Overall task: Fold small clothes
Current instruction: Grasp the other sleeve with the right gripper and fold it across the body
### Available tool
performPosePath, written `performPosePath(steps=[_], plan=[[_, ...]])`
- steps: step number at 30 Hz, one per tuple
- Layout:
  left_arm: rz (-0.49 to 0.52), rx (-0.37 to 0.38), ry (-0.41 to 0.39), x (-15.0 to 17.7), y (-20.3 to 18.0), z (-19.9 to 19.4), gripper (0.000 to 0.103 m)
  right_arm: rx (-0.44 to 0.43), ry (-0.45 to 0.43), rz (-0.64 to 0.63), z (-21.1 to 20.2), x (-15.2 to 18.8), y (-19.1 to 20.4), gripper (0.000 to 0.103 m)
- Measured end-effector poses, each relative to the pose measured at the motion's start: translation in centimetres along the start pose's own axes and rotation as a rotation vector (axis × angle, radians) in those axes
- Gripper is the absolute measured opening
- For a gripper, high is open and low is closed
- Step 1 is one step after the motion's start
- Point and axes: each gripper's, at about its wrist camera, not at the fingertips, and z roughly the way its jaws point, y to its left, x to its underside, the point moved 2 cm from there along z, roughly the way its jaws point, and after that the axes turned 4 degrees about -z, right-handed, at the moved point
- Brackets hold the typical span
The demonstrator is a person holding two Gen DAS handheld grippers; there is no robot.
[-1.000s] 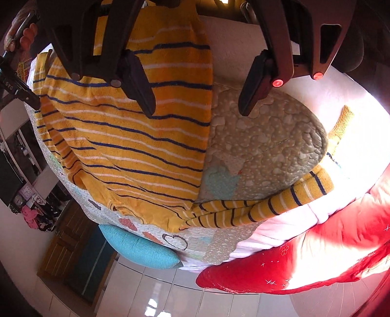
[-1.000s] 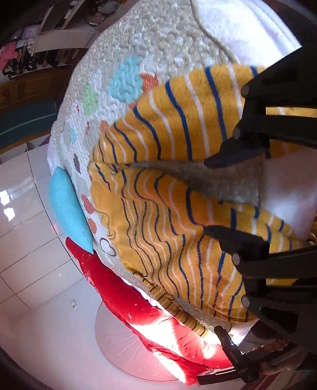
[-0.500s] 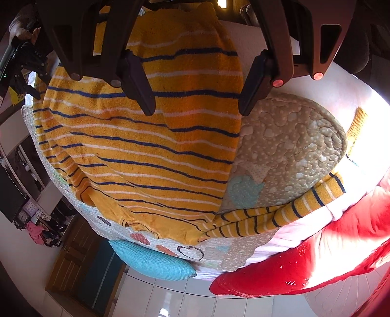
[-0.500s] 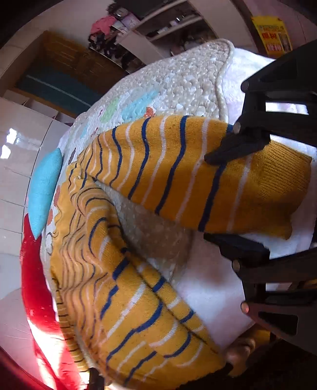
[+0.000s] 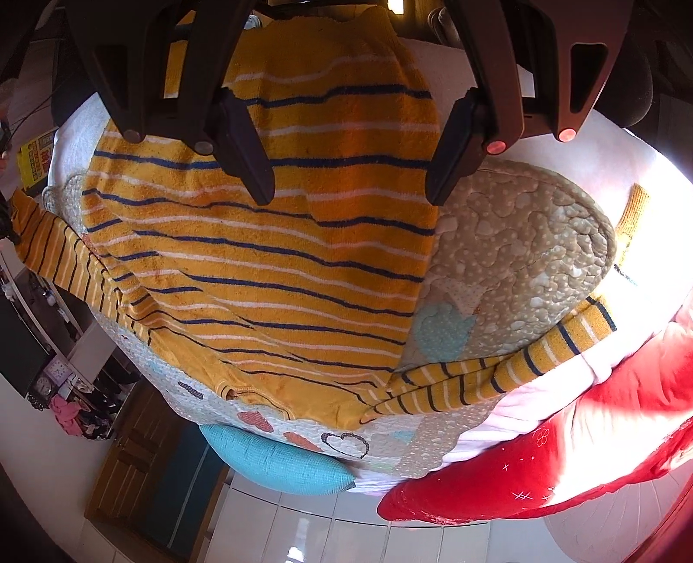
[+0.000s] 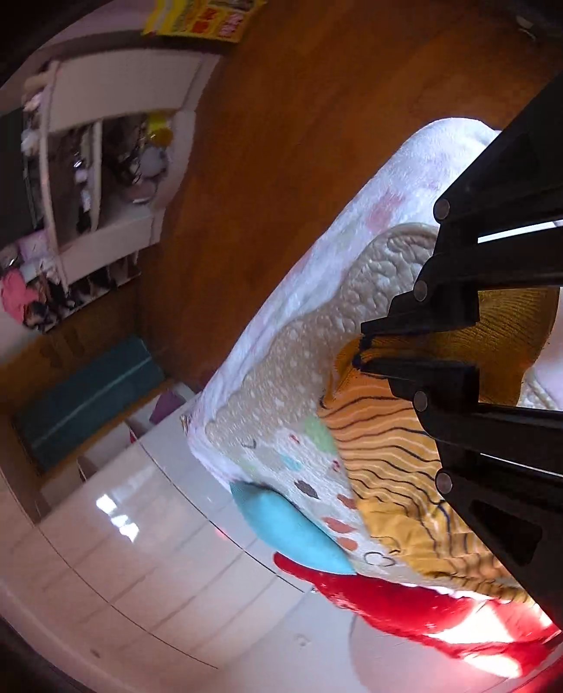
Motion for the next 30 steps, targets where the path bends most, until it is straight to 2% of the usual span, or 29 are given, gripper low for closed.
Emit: performPosePath(steps=[3,6,12,18,21,24,30], plan=[[0.004,0.014,-0.003,-0.1,-0.1,0.0,0.071,-0.06,0.029,0.04,1.0,-0.2,1.2,0.01],[-0.003,0.032,-0.008,-0.2,0.0,0.3,0.073,-0.197,0.074,0.019,2.0,0.3,6.2,0.011],[-0.049,0.1,-0.007,0.3,0.8,0.8,0.074,-0.441,0.222,-0.079,6.1,2.3,21.3,0.011],[-0.06,0.147,-0.033,1.2,2.5,-1.0,0.075,-0.549,0.38,-0.212,13.4,7.3,37.6,0.011],[-0.085,0.158,-0.068,1.4,4.1,-2.3,0.078,-0.556,0.458,-0.249,17.9,10.9,44.0,0.011],[-0.115,0.177,-0.083,1.5,5.7,-3.0,0.079,-0.526,0.524,-0.28,22.3,14.8,48.9,0.011],[-0.163,0.183,-0.068,1.9,8.3,-2.6,0.079,-0.438,0.606,-0.264,30.0,19.7,53.4,0.015]])
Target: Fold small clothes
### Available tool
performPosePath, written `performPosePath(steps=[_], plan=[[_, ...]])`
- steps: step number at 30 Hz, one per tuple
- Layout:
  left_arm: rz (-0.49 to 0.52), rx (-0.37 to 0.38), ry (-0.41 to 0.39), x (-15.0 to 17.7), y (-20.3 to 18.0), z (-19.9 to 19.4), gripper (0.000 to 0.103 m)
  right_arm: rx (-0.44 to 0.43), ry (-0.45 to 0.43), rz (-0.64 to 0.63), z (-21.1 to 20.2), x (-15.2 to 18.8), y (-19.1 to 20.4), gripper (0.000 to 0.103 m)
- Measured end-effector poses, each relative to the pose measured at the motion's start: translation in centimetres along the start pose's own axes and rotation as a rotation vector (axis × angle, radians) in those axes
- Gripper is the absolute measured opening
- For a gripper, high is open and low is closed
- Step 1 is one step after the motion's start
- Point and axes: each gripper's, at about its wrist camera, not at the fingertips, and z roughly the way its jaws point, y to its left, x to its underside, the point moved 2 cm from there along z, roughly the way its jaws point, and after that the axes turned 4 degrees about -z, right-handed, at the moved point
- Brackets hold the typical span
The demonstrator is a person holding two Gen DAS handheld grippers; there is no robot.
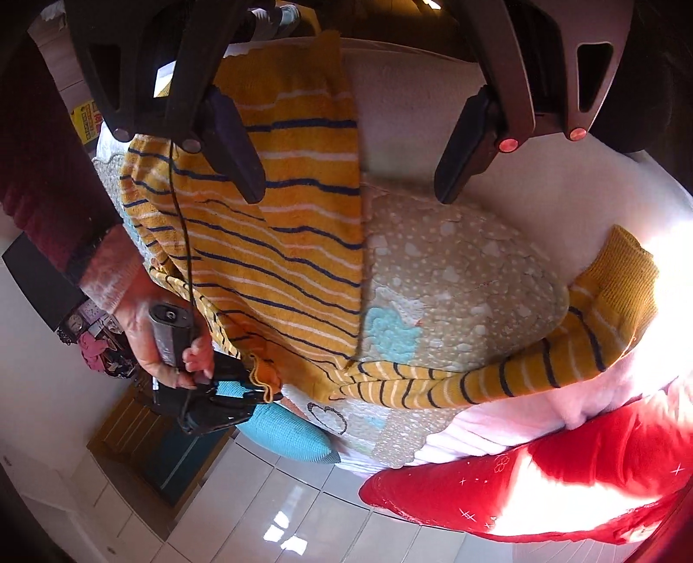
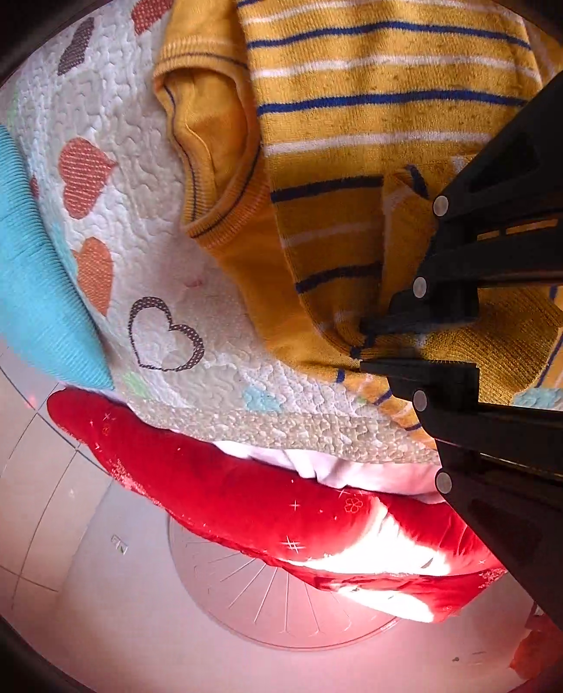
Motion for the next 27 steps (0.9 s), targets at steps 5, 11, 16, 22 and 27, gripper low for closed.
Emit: performPosePath(steps=[5,11,16,22,27], plan=[[-0.028,-0.01,0.009,0.1,1.2,0.4,0.079,-0.032,0.043,0.09,4.8,-0.1,-0.6,0.043],[-0.024,-0.027,0.016,0.4,1.1,0.4,0.079,-0.111,0.021,0.041,1.6,-1.1,0.9,0.055],[-0.011,-0.027,0.023,0.4,0.4,0.7,0.079,-0.203,0.042,-0.081,-7.6,1.5,0.5,0.066],[0.008,-0.042,0.036,0.7,-0.5,1.4,0.079,-0.166,0.015,-0.16,-20.4,8.8,-6.4,0.068],[0.012,-0.066,0.071,1.2,-0.7,2.6,0.079,-0.086,-0.027,-0.115,-27.0,16.0,-13.7,0.07]])
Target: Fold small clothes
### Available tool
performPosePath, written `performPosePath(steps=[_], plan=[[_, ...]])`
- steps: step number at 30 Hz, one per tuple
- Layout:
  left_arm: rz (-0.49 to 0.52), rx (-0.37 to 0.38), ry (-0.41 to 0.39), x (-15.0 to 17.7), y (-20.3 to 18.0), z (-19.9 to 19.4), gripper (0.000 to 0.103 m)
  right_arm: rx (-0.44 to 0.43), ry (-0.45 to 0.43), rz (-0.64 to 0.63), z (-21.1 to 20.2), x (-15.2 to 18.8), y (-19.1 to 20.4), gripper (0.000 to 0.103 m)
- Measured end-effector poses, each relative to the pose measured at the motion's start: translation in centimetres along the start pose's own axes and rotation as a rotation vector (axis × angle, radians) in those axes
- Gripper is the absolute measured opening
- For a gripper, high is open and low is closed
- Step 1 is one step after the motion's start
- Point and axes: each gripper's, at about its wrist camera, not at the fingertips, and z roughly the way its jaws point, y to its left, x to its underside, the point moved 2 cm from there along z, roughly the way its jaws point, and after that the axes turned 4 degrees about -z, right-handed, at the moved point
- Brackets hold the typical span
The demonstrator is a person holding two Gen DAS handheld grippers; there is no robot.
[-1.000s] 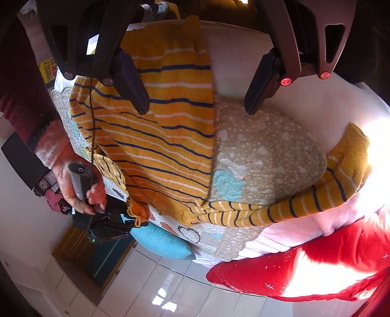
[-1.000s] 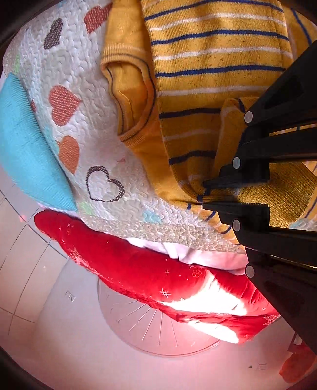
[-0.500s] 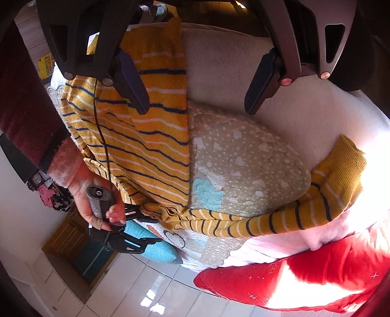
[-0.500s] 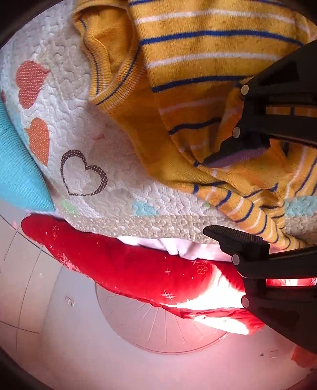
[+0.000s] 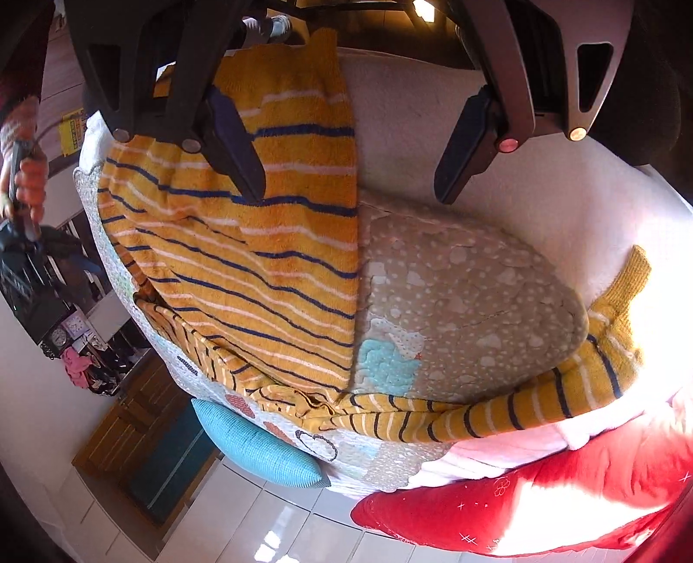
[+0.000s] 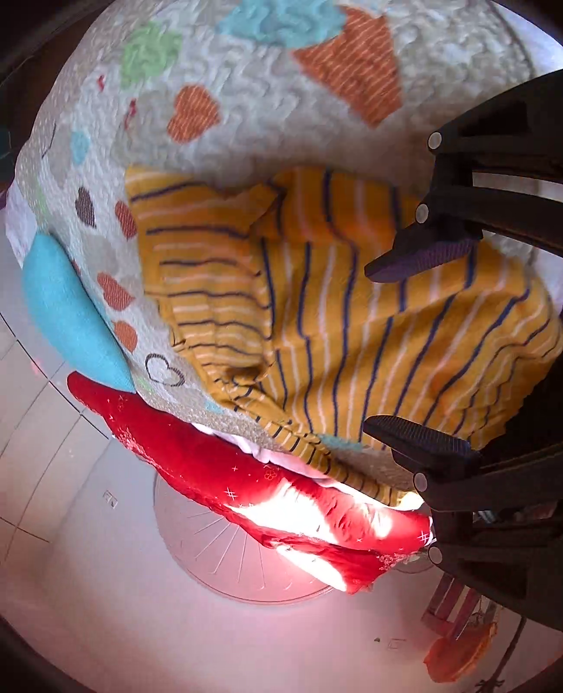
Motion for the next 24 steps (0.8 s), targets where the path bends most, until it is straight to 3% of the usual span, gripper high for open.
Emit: performPosePath(steps=[6,11,13,14,15,18,22,24], plan=[[0.045,-0.047,0.027,1.0,-0.8,1.3,0.08,-0.017,0.025,0.036,-1.0,9.2,-3.5,0.067],[0.075,-0.045,0.044,1.9,-1.8,1.7,0.084,-0.098,0.023,0.056,1.9,12.9,-3.7,0.058],[0.102,-0.063,0.051,2.3,-2.5,1.8,0.084,-0.074,0.01,0.042,2.7,13.2,-3.1,0.044],[0.119,-0.082,0.052,2.3,-2.8,1.9,0.084,-0.049,0.0,0.028,3.0,13.1,-2.7,0.024],[0.134,-0.102,0.053,2.4,-3.0,1.9,0.081,-0.034,-0.015,0.012,3.1,12.9,-2.1,0.017],[0.147,-0.14,0.053,2.5,-3.1,1.8,0.07,0.007,-0.066,-0.069,2.0,13.0,0.5,0.014],[0.124,-0.122,0.053,2.3,-2.8,1.0,0.07,0.067,-0.133,-0.171,-2.1,15.1,3.6,0.011],[0.127,-0.118,0.055,2.4,-2.8,0.6,0.07,0.109,-0.15,-0.177,-4.2,16.3,3.4,0.002]])
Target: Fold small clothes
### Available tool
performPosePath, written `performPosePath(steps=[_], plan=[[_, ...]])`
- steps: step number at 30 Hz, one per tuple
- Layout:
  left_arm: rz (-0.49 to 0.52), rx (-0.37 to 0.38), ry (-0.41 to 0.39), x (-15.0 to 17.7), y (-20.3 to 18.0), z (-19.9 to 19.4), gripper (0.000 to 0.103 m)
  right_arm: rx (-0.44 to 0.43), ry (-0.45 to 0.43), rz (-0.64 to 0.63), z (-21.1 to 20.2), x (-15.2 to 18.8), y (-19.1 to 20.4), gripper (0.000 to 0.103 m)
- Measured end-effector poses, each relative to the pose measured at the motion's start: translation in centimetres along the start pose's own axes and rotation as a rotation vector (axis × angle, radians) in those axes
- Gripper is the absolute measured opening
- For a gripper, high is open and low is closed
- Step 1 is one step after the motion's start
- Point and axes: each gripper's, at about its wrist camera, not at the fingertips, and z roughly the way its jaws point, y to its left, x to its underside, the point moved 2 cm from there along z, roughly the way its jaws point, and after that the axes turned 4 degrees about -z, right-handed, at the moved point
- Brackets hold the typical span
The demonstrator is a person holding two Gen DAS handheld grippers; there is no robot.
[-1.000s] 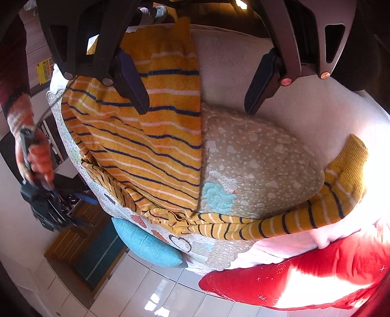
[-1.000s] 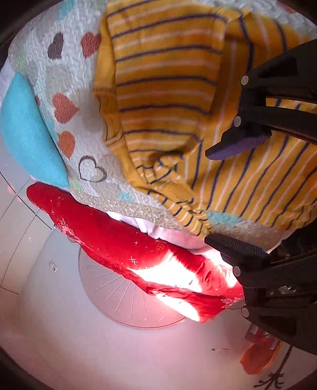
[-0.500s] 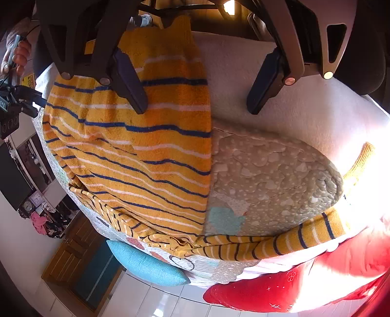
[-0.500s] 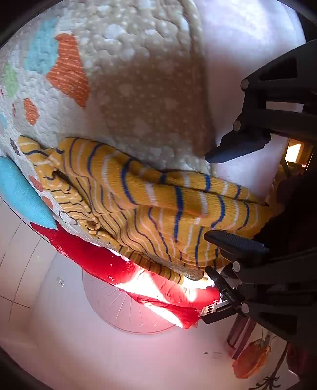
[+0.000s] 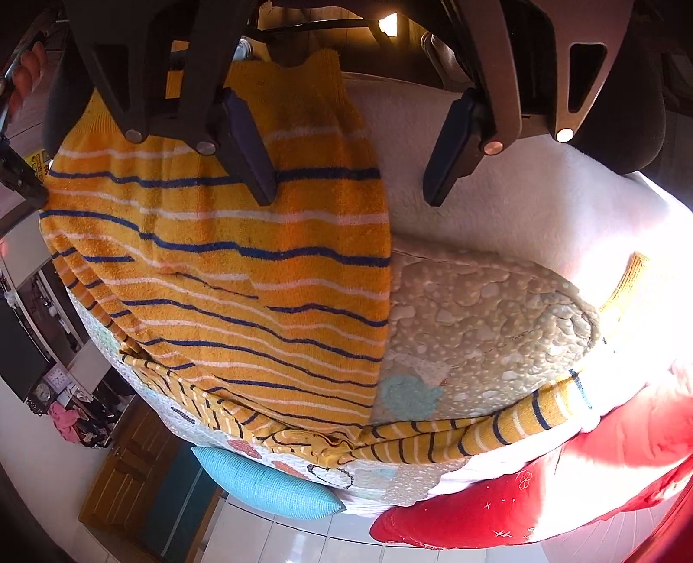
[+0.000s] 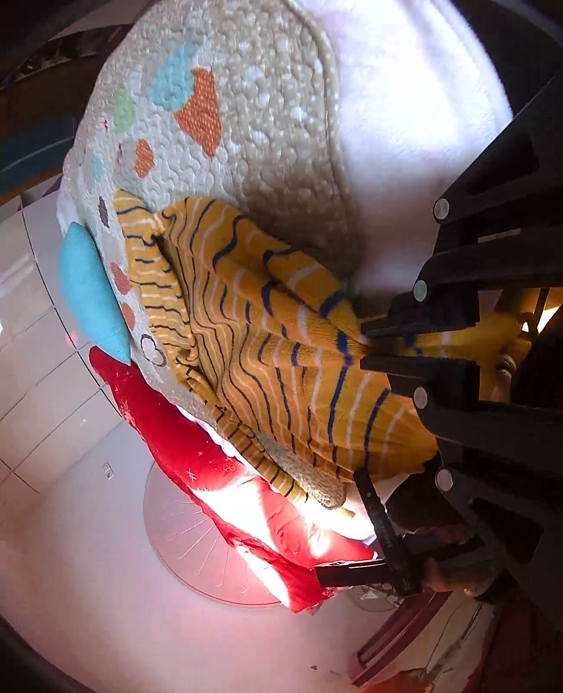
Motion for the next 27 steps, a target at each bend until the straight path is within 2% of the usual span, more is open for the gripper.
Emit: performPosePath(steps=[4,5,7,8,9,11,12,13,14,15,16,18,21,24,27], plan=[[0.014,0.012,-0.008,0.3,-0.4,-0.6,0.07,0.086,0.014,0.074,-2.1,1.7,-3.8,0.004],[0.018,0.014,-0.006,0.4,-0.5,-0.5,0.07,0.088,0.019,0.108,-2.0,2.0,-4.8,0.005],[0.027,0.008,0.001,0.4,-0.9,-0.4,0.07,0.036,0.027,0.178,-1.4,2.4,-6.1,0.005],[0.03,0.004,0.005,0.5,-1.1,-0.2,0.07,0.016,0.033,0.199,-0.7,2.6,-6.3,0.01],[0.031,0.002,0.009,0.5,-1.3,-0.2,0.07,0.009,0.042,0.209,0.0,2.7,-6.5,0.026],[0.031,0.004,0.012,0.5,-1.5,-0.1,0.07,0.021,0.066,0.199,1.8,2.9,-6.2,0.044],[0.031,0.006,0.011,0.5,-1.6,-0.1,0.07,0.04,0.078,0.191,2.7,3.0,-6.0,0.045],[0.031,0.007,0.01,0.5,-1.7,-0.2,0.07,0.061,0.089,0.188,3.5,3.2,-5.9,0.045],[0.032,0.007,0.008,0.4,-1.8,-0.3,0.07,0.061,0.098,0.187,4.2,3.3,-5.8,0.036],[0.032,0.007,0.004,0.4,-1.8,-0.4,0.07,0.048,0.101,0.19,4.6,3.5,-5.7,0.006],[0.03,0.008,-0.002,0.3,-1.8,-0.7,0.07,0.034,0.106,0.201,4.6,3.6,-5.7,0.007],[0.023,0.015,-0.021,0.0,-1.7,-1.4,0.07,0.063,0.078,0.212,3.4,3.8,-5.9,0.007],[0.008,0.004,-0.063,-0.6,-0.7,-2.6,0.07,0.193,0.081,0.196,1.5,4.2,-6.7,0.007],[-0.031,-0.047,-0.106,-1.9,1.5,-3.6,0.07,0.247,0.091,0.158,-0.1,3.9,-6.6,0.009],[-0.116,-0.119,-0.151,-3.5,4.6,-4.7,0.071,0.288,0.058,0.094,-1.2,2.4,-5.6,0.012]])
